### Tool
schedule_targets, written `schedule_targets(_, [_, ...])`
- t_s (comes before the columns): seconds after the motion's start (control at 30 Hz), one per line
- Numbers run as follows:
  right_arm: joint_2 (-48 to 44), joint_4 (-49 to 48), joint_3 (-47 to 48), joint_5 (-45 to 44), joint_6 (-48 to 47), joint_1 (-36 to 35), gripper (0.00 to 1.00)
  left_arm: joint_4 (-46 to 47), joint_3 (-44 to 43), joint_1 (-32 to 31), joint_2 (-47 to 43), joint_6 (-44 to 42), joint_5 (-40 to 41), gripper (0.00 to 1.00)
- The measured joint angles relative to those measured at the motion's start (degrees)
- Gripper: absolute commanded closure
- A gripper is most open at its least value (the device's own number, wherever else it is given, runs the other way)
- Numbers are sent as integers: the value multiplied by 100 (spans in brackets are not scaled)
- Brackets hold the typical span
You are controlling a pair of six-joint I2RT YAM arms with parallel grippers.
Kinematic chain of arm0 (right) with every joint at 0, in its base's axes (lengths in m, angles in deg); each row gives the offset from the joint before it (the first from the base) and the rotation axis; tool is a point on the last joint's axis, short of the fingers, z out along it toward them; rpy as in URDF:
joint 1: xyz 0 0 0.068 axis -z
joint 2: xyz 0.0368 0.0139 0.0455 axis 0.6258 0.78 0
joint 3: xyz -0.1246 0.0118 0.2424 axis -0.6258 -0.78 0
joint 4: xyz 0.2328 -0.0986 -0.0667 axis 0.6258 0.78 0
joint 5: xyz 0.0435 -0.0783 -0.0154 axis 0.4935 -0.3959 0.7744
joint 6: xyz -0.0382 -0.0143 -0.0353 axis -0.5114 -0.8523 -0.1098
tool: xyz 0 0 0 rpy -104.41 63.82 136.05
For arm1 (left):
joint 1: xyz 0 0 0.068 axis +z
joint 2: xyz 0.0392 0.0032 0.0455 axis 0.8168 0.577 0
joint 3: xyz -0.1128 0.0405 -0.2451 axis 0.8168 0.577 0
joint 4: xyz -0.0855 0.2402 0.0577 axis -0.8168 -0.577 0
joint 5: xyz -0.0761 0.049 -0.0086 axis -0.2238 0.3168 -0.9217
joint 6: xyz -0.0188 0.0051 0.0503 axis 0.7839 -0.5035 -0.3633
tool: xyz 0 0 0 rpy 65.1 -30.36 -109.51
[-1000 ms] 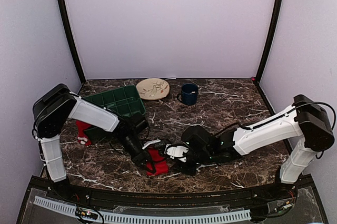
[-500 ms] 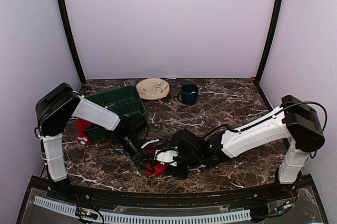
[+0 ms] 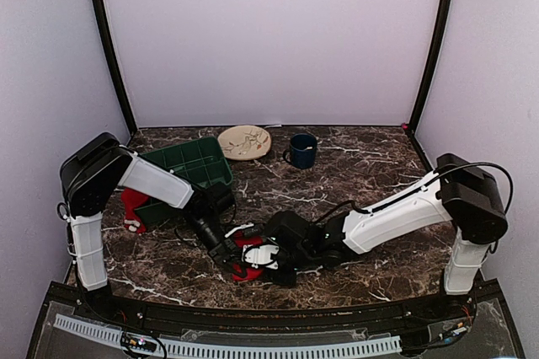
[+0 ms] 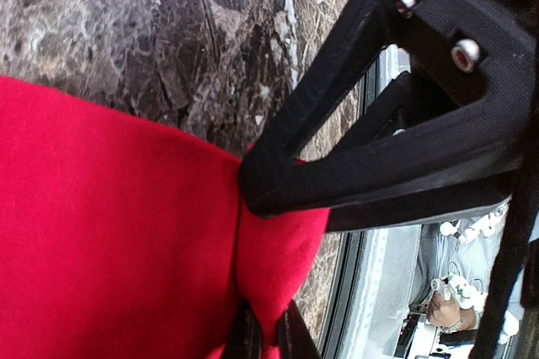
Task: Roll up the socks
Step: Roll the sock at the center of the board.
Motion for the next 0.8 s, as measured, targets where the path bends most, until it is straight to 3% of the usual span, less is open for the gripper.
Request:
schedule_targets(0.43, [208, 7, 142, 28, -131, -4, 93, -87, -4, 11, 52, -46, -92, 97])
schedule_targets(0.6, [216, 15, 168, 46, -105, -2, 95, -94, -4, 11, 52, -13, -57, 86])
schedule_targets(0.8, [216, 15, 168, 149, -52, 50, 96, -13, 39, 55, -63, 188, 83, 82])
